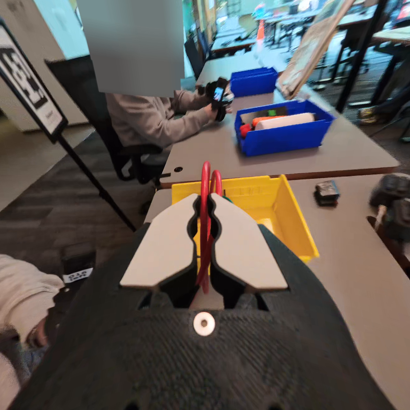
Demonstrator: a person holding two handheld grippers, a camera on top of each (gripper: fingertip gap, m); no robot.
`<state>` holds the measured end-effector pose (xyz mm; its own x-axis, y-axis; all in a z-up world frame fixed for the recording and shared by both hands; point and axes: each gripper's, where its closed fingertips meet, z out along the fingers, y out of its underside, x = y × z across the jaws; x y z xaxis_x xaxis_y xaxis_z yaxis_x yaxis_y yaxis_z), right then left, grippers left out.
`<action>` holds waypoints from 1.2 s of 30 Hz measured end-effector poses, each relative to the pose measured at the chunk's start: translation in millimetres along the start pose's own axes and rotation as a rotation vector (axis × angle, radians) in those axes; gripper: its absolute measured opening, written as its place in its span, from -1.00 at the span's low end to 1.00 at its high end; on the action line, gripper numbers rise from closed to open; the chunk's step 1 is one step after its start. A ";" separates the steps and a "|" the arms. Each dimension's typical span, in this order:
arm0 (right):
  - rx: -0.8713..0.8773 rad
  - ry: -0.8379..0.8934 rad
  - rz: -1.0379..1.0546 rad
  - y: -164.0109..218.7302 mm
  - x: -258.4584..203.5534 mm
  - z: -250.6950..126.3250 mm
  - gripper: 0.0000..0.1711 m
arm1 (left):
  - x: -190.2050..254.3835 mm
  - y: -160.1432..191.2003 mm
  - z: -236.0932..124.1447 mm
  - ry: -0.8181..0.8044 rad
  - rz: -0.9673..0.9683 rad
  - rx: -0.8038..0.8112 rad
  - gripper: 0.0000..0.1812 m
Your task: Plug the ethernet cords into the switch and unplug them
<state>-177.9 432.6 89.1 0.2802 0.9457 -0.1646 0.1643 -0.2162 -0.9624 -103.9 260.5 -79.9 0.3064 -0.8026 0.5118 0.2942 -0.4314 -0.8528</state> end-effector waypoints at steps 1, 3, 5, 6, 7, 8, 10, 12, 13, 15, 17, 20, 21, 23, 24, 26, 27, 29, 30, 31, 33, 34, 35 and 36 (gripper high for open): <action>0.019 0.013 0.029 0.1 -0.8 -21.1 -0.93 | 0.6 0.9 0.6 0.002 0.002 -0.004 -0.72; 0.032 0.031 0.103 15.6 -5.9 -60.3 -0.93 | 1.5 3.0 1.8 0.005 -0.002 -0.011 -0.72; 0.014 0.064 0.167 46.8 -12.5 -96.2 -0.93 | 2.1 4.5 2.6 0.009 -0.011 -0.014 -0.73; 0.004 0.089 0.194 65.2 -15.8 -113.7 -0.94 | 2.2 5.1 3.0 0.011 -0.016 -0.014 -0.73; -0.008 0.122 0.221 84.9 -18.1 -131.2 -0.93 | 2.2 5.6 3.3 0.011 -0.021 -0.014 -0.73; -0.024 0.167 0.246 106.0 -18.2 -148.8 -0.93 | 1.8 6.1 3.6 0.010 -0.024 -0.014 -0.73; -0.063 0.293 0.299 152.2 -8.5 -186.1 -0.93 | 0.3 7.1 4.6 0.005 -0.032 -0.015 -0.72; -0.111 0.425 0.392 202.4 9.4 -226.0 -0.93 | -1.2 8.2 6.7 -0.001 -0.039 -0.016 -0.73; -0.126 0.492 0.438 225.1 18.5 -247.2 -0.93 | -1.5 8.8 8.1 -0.002 -0.040 -0.018 -0.72; -0.099 0.607 0.477 254.9 30.0 -287.1 -0.78 | -1.3 10.6 12.1 -0.004 -0.026 -0.026 -0.73; -0.060 0.721 0.448 270.3 33.4 -322.2 -0.55 | 0.0 13.8 18.1 -0.004 0.004 -0.048 -0.73; -0.010 0.852 0.290 274.7 24.9 -354.5 -0.43 | 4.0 20.2 28.8 -0.001 0.072 -0.089 -0.73; -0.020 0.845 0.245 275.6 18.1 -353.1 -0.42 | 6.0 22.4 32.7 0.007 0.091 -0.104 -0.73; -0.057 0.777 0.194 280.6 2.7 -336.3 -0.48 | 10.1 27.2 41.2 0.031 0.124 -0.132 -0.72; -0.069 0.743 0.169 282.0 -4.2 -325.6 -0.47 | 11.3 30.0 45.5 0.042 0.133 -0.148 -0.72; -0.092 0.690 0.100 282.4 -16.8 -305.0 -0.47 | 13.5 33.2 53.1 0.067 0.133 -0.167 -0.72; -0.108 0.662 0.068 283.3 -23.4 -294.8 -0.46 | 14.5 33.9 56.2 0.079 0.129 -0.170 -0.72; -0.149 0.607 0.030 289.2 -35.9 -276.0 -0.46 | 16.0 35.8 60.2 0.100 0.114 -0.181 -0.73; -0.171 0.581 0.020 293.0 -41.4 -267.7 -0.46 | 16.8 36.1 61.3 0.110 0.109 -0.183 -0.73; -0.191 0.558 0.012 296.3 -46.2 -259.9 -0.46 | 17.3 36.1 61.9 0.118 0.104 -0.183 -0.73; -0.213 0.511 -0.003 299.3 -54.9 -244.2 -0.46 | 18.2 35.5 62.9 0.140 0.088 -0.180 -0.72; -0.220 0.489 -0.009 299.9 -58.7 -236.1 -0.47 | 18.6 35.1 63.4 0.152 0.075 -0.178 -0.73; -0.233 0.473 -0.015 301.3 -61.1 -228.2 -0.47 | 19.3 34.6 63.8 0.168 0.059 -0.174 -0.73; -0.258 0.466 -0.021 304.5 -61.5 -221.3 -0.47 | 20.3 34.0 64.4 0.187 0.039 -0.169 -0.73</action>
<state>64.2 254.9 -146.0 0.6553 0.7550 0.0239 0.3850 -0.3066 -0.8705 -29.4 256.1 -91.8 0.1372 -0.8756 0.4632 0.1249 -0.4486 -0.8850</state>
